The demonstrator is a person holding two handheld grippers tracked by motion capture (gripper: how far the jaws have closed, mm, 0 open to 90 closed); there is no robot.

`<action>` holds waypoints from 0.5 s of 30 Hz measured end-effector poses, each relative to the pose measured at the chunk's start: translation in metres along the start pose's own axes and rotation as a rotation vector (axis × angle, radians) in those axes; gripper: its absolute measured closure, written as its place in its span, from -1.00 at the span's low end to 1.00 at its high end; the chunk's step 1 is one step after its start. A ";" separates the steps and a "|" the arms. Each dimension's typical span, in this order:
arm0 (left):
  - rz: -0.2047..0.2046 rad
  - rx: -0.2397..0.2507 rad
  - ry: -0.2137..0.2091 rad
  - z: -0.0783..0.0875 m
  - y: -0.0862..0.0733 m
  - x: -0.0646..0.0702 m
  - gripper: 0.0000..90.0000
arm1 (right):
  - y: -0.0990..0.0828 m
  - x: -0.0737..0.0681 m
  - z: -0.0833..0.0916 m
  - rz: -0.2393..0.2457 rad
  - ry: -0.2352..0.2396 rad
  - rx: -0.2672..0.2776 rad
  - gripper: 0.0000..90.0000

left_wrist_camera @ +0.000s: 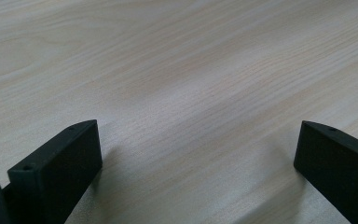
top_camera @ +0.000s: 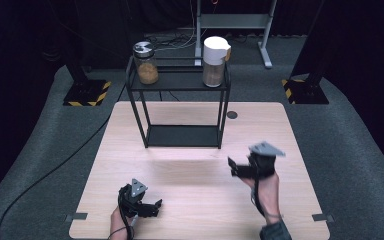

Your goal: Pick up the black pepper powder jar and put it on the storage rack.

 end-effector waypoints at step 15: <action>0.008 -0.002 0.011 -0.001 0.001 0.001 -1.00 | -0.105 0.018 0.022 -0.031 -0.121 -0.077 -1.00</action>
Point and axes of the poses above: each handheld gripper's, and its own axes: z roughly backward along the jaws, y roughly out of its top, x roughly to its right, the point moved 8 cm from there along -z, roughly forward along the jaws, and after that the axes turned 14 degrees about y, right-handed, at the moved point
